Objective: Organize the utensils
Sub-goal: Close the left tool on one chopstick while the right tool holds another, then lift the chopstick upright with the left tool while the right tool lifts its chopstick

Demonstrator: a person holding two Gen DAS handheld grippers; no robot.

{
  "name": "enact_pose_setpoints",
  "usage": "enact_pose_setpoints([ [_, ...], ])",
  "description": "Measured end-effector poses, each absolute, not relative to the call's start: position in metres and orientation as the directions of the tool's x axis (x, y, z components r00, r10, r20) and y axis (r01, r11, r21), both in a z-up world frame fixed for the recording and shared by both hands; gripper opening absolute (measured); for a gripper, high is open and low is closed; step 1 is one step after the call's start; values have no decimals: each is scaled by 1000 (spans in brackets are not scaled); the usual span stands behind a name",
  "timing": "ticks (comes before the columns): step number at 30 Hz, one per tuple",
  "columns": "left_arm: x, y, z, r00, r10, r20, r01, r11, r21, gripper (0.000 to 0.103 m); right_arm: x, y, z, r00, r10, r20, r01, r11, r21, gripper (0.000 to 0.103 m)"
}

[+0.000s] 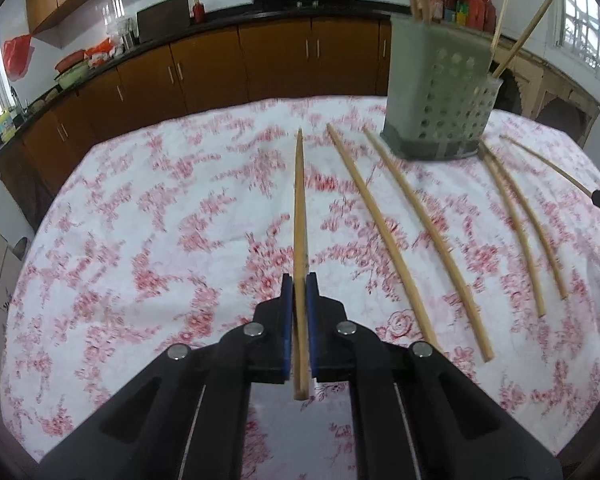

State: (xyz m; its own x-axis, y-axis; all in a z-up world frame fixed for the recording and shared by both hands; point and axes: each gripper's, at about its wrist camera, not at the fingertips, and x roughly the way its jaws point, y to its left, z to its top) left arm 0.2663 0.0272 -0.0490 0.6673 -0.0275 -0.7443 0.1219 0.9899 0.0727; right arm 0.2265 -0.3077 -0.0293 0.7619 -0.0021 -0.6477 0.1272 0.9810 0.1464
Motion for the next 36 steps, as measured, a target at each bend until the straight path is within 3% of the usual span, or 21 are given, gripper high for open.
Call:
enact_pose_setpoints([
  [16, 236, 30, 73, 867, -137, -478, 171, 985, 27, 8, 207, -305, 67, 909, -2, -418, 60, 990, 126, 7],
  [36, 247, 37, 64, 843, -119, -524, 146, 989, 9, 8, 207, -298, 73, 917, 22, -397, 38, 989, 142, 7],
])
